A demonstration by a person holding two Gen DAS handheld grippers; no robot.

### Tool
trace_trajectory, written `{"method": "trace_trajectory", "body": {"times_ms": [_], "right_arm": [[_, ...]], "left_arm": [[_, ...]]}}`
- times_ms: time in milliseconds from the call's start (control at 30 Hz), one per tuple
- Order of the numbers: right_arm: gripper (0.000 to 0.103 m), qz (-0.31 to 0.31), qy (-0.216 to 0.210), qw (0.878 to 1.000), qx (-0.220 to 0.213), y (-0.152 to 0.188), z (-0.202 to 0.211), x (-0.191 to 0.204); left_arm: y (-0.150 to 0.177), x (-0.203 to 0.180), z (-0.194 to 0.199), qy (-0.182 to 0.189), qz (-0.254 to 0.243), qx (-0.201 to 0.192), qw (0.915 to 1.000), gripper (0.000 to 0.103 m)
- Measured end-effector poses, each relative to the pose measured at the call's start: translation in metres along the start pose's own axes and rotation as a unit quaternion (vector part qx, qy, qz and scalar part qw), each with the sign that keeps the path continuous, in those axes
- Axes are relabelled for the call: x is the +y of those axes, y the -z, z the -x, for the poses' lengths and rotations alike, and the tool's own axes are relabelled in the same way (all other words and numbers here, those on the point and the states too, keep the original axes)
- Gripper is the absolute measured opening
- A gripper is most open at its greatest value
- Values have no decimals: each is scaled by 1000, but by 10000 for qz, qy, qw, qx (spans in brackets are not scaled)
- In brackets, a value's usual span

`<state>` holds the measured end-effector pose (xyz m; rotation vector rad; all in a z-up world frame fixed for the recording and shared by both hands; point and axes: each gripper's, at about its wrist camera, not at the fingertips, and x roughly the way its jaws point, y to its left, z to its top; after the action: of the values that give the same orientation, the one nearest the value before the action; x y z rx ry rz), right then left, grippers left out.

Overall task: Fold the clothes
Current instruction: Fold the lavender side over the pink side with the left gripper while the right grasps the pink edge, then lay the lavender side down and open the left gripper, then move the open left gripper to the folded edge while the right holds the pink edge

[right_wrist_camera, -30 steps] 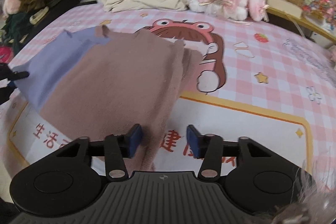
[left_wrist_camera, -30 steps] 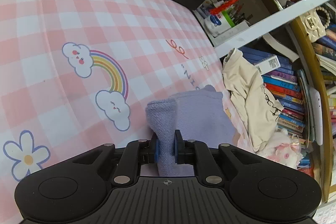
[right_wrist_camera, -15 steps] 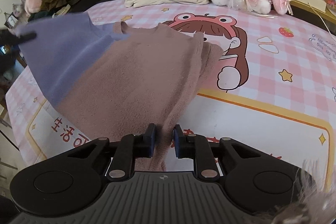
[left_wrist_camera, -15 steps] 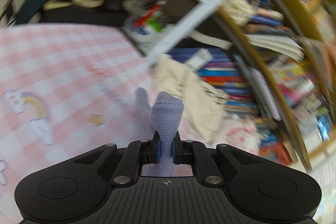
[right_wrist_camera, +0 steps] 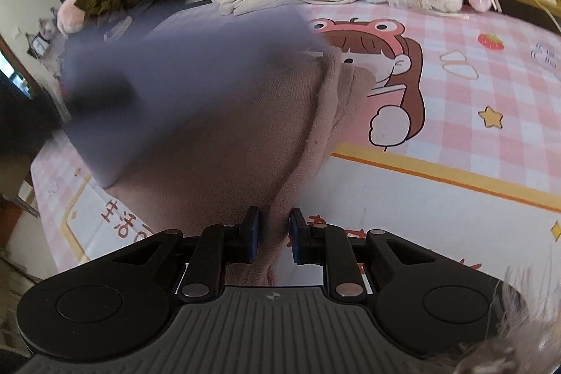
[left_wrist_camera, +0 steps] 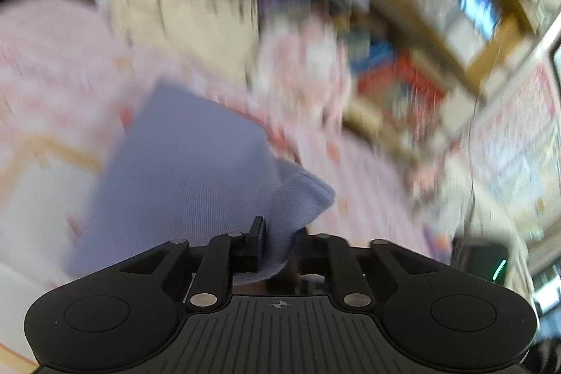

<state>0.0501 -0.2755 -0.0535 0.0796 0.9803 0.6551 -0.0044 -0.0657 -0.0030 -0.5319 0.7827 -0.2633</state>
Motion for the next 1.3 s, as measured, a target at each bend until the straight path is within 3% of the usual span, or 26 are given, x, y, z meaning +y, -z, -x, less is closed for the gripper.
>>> {"method": "trace_trajectory", "body": {"times_ms": [133,267,300,367,400,600,667,733,867,1000,1100,1233,1300], "right_arm": [[17,-54,-127,9999,15,2,2,-4],[20,-108,-228,9997,17,3,6,-9],[24,-153,-235,9996,5,3,9,-10],[27,-311,-250,9992,-100,3,19,-16],[31,-444,-273,9985,-161,3,24,-21],[44,-960,-401,9940,-324,-7,43,-39],[50,-1033,-457,9928,-404,-10,49,-39],[65,-1117,-543,9910,-499,-12,54,-38],[73,-1064,-612,9901,-674,-16,61,-31],[79,-1111,-979,9871,-604,-20,56,-22],[79,-1176,-1088,9863,-404,-24,42,-15],[78,-1510,-1137,9819,-119,-30,19,-14],[73,-1704,-1129,9789,0,-35,5,-16]], "left_arm": [[14,14,-16,-28,298,244,9993,21],[15,16,-12,14,480,223,9986,24],[14,11,-10,28,386,228,9990,27],[13,2,-5,78,198,235,9995,53],[11,-3,-2,193,99,227,9995,58],[-5,-24,28,564,-463,6,9973,61],[-12,-23,40,283,-723,-324,9965,61],[-17,-18,46,-279,-994,-598,9929,61],[-18,-3,31,-1167,-1377,-475,9824,61],[7,-1,1,-1270,-1880,87,9739,61],[28,-10,-1,-1380,-2434,53,9600,64],[35,-17,4,-1088,-2746,122,9553,65],[36,-15,2,-1006,-2765,201,9555,65]]}}
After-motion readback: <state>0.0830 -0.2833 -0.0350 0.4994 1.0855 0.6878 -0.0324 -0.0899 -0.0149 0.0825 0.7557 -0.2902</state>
